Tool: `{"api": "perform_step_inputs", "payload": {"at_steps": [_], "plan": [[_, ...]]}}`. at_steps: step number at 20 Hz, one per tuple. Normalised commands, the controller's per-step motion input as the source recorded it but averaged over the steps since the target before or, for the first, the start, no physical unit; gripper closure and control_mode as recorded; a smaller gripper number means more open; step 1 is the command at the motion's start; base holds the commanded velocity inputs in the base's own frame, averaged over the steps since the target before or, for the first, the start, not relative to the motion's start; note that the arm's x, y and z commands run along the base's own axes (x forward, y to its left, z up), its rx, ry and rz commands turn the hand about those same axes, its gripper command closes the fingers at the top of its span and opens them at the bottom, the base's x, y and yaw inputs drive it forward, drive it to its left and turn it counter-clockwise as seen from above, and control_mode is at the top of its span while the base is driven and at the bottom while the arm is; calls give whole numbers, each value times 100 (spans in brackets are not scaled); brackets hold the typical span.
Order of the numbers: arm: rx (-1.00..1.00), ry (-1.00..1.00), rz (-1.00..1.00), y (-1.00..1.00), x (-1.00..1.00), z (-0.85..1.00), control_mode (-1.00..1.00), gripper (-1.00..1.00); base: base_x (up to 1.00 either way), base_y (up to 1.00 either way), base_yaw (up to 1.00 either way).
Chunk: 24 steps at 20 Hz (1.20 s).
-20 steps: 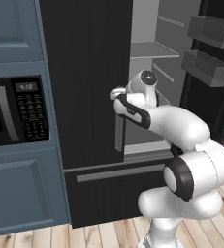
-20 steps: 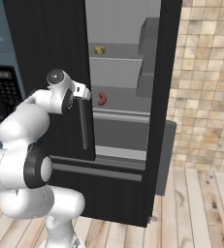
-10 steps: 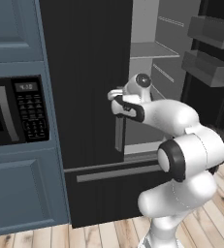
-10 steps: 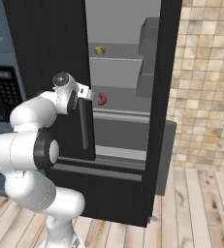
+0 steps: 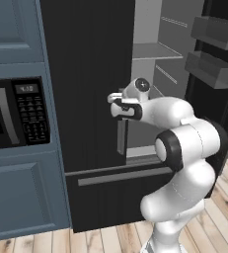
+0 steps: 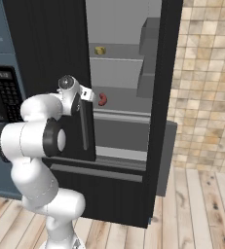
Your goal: Retrieve the sausage and cheese from the fridge and place them on the cutting board on the counter.
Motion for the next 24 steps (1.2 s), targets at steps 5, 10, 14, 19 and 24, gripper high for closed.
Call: {"api": "perform_step_inputs", "payload": {"at_steps": [5, 10, 14, 19, 24], "plan": [[2, 0, 0, 8, 44, -18, -100, -100, 0, 0, 0], [1, 0, 0, 8, 40, -21, -100, 100, 0, 0, 0], [0, 0, 0, 1, 5, -9, -100, 100, 0, 0, 0], [0, -2, -9, 7, -80, 0, -100, 100, 0, 0, 0], [0, 0, -34, 15, -100, 0, -100, 100, 0, 0, 0]]}}
